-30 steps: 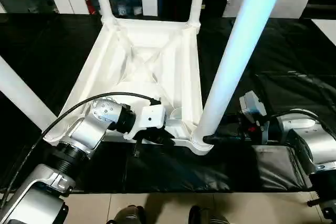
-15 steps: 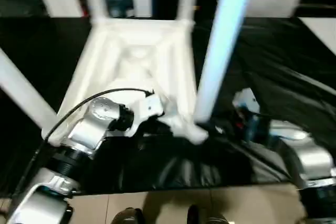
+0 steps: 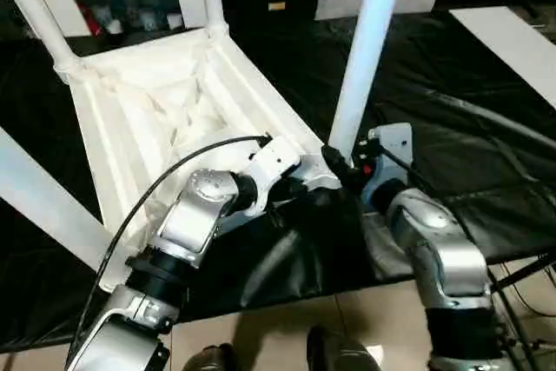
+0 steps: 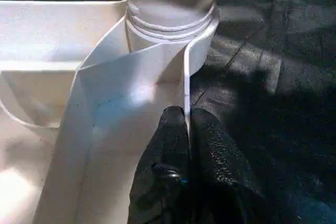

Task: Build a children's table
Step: Rotate leg to tighten

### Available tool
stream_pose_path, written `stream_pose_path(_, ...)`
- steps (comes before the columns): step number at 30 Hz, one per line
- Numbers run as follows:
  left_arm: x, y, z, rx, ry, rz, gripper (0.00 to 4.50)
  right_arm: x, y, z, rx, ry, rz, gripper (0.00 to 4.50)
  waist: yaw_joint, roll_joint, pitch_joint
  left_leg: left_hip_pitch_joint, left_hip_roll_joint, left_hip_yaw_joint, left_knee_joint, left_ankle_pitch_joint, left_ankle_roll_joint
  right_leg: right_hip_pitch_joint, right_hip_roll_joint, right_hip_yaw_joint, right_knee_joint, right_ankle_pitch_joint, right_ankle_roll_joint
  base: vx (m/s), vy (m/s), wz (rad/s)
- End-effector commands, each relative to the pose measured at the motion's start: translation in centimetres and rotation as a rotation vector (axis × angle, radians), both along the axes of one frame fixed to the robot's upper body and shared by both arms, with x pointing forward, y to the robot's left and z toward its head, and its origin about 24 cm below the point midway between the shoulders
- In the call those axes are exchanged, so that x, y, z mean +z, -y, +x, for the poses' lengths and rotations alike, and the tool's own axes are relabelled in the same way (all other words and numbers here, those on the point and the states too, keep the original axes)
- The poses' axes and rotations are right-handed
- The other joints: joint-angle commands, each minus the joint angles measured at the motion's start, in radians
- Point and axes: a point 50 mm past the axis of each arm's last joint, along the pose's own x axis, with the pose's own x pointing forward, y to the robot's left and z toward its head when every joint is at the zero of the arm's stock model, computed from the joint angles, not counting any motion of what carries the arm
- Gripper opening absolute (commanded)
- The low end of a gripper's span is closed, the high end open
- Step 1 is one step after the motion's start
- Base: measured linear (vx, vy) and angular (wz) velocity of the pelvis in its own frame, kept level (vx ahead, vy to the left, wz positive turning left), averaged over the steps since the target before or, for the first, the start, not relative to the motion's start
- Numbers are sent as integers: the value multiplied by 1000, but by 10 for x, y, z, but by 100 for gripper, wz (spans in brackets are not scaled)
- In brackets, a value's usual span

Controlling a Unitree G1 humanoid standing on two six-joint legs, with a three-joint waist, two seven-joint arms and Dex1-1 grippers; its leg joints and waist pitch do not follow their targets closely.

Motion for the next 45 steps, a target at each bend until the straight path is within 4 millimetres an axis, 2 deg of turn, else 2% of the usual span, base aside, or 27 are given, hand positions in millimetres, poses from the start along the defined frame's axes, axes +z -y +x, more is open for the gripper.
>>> stream_pose_path(1,15,21,-5,-128,68,-35,0,-7,-28,-10,203,-29,27,308,6,-6,-59,18,93,-58,-96,-434,-5,30,-85,64,-76,-517,-121,0,0,0)
stream_pose_path(2,13,13,-7,-159,72,-13,0,-9,-13,-12,222,-12,-7,313,6,-6,-61,16,95,-54,-98,-421,-2,32,-83,68,-66,-433,-154,0,0,0)
stream_pose_path(3,12,8,-8,-173,66,-3,0,-8,-4,-12,240,-3,-23,320,9,-9,-64,16,95,-52,-98,-409,2,36,-83,69,-63,-402,-163,0,0,0)
stream_pose_path(5,11,2,-9,-195,58,10,0,-7,6,-13,280,12,-44,345,16,-12,-68,12,91,-40,-91,-338,44,43,-86,77,-55,-330,-201,0,0,0)
stream_pose_path(8,9,-8,-15,-289,57,27,0,-2,23,-13,375,66,-121,345,30,-14,-73,13,89,-28,-82,-260,83,43,-86,83,-52,-311,-223,0,0,0)
stream_pose_path(9,9,-8,-15,-289,57,27,0,-2,23,-13,375,66,-121,345,36,-14,-75,13,89,-29,-80,-242,87,44,-88,83,-49,-298,-227,0,0,0)
stream_pose_path(10,8,-13,-19,-349,39,24,0,1,30,-14,443,84,-142,345,44,-14,-76,17,89,-22,-77,-211,103,39,-85,84,-49,-274,-236,0,0,0)
stream_pose_path(11,8,-15,-22,-382,30,24,0,2,33,-14,478,90,-150,345,51,-18,-81,12,87,-21,-72,-181,122,44,-84,85,-40,-245,-244,0,0,0)
stream_pose_path(12,8,-18,-26,-444,20,23,0,5,38,-16,547,94,-157,345,60,-15,-81,14,90,-20,-72,-160,128,44,-84,86,-35,-225,-252,0,0,0)
stream_pose_path(14,7,-20,-28,-470,14,27,0,7,41,-17,588,95,-163,345,70,-13,-87,15,92,-18,-68,-98,161,46,-78,84,-20,-134,-279,0,0,0)
stream_pose_path(15,6,-24,-28,-491,11,44,0,9,43,-17,640,91,-163,345,78,-14,-87,17,94,-18,-65,-54,196,45,-74,83,-11,-70,-301,0,0,0)
stream_pose_path(16,6,-24,-28,-491,11,44,0,9,43,-17,640,91,-163,345,78,-14,-87,17,94,-18,-65,-54,196,45,-74,83,-11,-70,-301,0,0,0)
stream_pose_path(17,6,-29,-26,-521,4,68,0,13,49,-19,740,81,-152,345,82,-17,-86,16,93,-18,-64,-56,207,47,-75,80,-11,-89,-307,0,0,0)
stream_pose_path(18,6,-32,-26,-542,0,76,0,15,52,-19,784,74,-148,345,83,-17,-85,17,92,-18,-64,-67,205,48,-74,79,-13,-109,-305,0,0,0)
stream_pose_path(19,6,-34,-26,-563,-7,80,0,16,54,-19,816,73,-146,320,85,-20,-81,17,95,-19,-66,-89,196,47,-76,80,-18,-154,-296,0,0,0)
stream_pose_path(20,6,-34,-26,-563,-7,80,0,16,54,-19,816,73,-146,312,87,-19,-80,18,94,-19,-67,-108,188,46,-76,79,-22,-183,-290,0,0,0)
stream_pose_path(21,7,-36,-26,-589,-19,88,0,17,55,-18,859,62,-133,312,86,-23,-76,21,96,-19,-72,-158,155,43,-74,79,-31,-258,-272,0,0,0)
stream_pose_path(22,7,-38,-25,-603,-23,92,0,17,55,-19,886,55,-127,307,87,-21,-76,23,95,-19,-72,-175,147,43,-75,79,-33,-282,-269,0,0,0)
stream_pose_path(23,8,-40,-25,-621,-27,100,0,17,56,-19,931,38,-119,293,88,-25,-76,24,97,-19,-74,-188,130,41,-75,80,-35,-303,-261,0,0,0)
stream_pose_path(25,8,-42,-24,-639,-31,114,0,17,56,-21,979,16,-118,268,92,-23,-77,24,99,-19,-75,-184,118,42,-75,82,-32,-294,-258,0,0,0)
stream_pose_path(28,8,-44,-23,-672,-35,137,0,15,56,-22,1047,-24,-112,251,99,-22,-80,26,100,-17,-74,-170,120,41,-74,81,-28,-267,-267,0,0,0)
stream_pose_path(32,8,-44,-21,-681,-33,142,0,13,55,-23,1085,-45,-101,206,107,-23,-84,27,102,-13,-72,-140,122,40,-76,83,-21,-220,-283,0,0,0)
stream_pose_path(33,9,-43,-21,-684,-31,140,0,13,54,-23,1097,-48,-101,198,106,-31,-81,24,100,-10,-71,-137,127,40,-76,84,-22,-217,-285,0,0,0)
stream_pose_path(36,9,-43,-20,-686,-30,139,0,12,52,-23,1108,-50,-100,191,110,-28,-81,22,101,-11,-70,-125,129,40,-78,84,-19,-224,-283,0,0,0)
stream_pose_path(40,8,-43,-20,-687,-28,139,0,9,50,-23,1126,-57,-106,188,110,-32,-77,23,100,-9,-72,-168,106,39,-78,83,-28,-302,-263,0,0,0)
stream_pose_path(45,7,-44,-17,-647,-27,140,0,7,47,-26,1139,-74,-81,188,110,-32,-76,25,102,-8,-74,-176,94,37,-78,84,-29,-316,-253,0,0,0)
